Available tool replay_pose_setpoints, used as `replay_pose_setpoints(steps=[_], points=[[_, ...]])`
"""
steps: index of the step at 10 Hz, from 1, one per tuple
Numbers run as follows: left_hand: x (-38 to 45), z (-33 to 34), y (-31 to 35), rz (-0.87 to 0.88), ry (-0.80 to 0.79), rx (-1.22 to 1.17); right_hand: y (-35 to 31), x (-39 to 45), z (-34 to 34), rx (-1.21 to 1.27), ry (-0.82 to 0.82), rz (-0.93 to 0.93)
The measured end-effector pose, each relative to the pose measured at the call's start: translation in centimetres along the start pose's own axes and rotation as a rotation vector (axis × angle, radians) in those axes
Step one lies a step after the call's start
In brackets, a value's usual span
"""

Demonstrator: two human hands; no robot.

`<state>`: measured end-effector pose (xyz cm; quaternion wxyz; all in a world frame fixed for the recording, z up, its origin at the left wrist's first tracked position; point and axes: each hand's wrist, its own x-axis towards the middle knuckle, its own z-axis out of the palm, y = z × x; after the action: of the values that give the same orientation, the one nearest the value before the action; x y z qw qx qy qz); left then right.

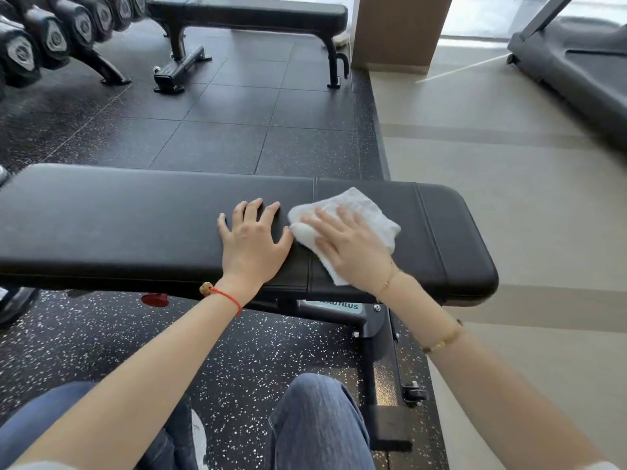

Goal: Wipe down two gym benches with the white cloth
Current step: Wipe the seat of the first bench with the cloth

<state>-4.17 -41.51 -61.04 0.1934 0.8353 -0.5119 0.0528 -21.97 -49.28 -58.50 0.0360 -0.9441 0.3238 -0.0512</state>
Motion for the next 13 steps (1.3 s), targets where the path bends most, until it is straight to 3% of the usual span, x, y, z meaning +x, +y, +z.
replay_pose_setpoints(steps=[1,3,6,8,9,11,13], points=[[0.0,0.1,-0.1,-0.001,-0.001,-0.016,3.6,-2.4,-0.4,0.064,0.073,0.071],[0.0,0.1,0.0,-0.011,0.001,-0.019,13.4,-0.1,-4.2,-0.041,0.053,0.496],[0.0,0.4,0.1,-0.005,-0.011,-0.006,11.1,-4.7,-1.1,0.150,0.056,0.405],[-0.1,0.0,0.2,-0.010,-0.009,-0.020,15.3,2.0,-2.4,0.136,-0.003,0.510],[0.0,-0.3,0.1,-0.012,-0.007,-0.021,14.4,1.0,-2.2,0.120,-0.001,0.489],[-0.1,-0.1,0.4,-0.011,-0.009,-0.010,10.7,-8.6,-1.0,0.153,0.048,0.436],[-0.1,-0.1,0.7,-0.018,-0.042,0.005,11.9,-3.9,-1.9,0.097,0.045,0.459]])
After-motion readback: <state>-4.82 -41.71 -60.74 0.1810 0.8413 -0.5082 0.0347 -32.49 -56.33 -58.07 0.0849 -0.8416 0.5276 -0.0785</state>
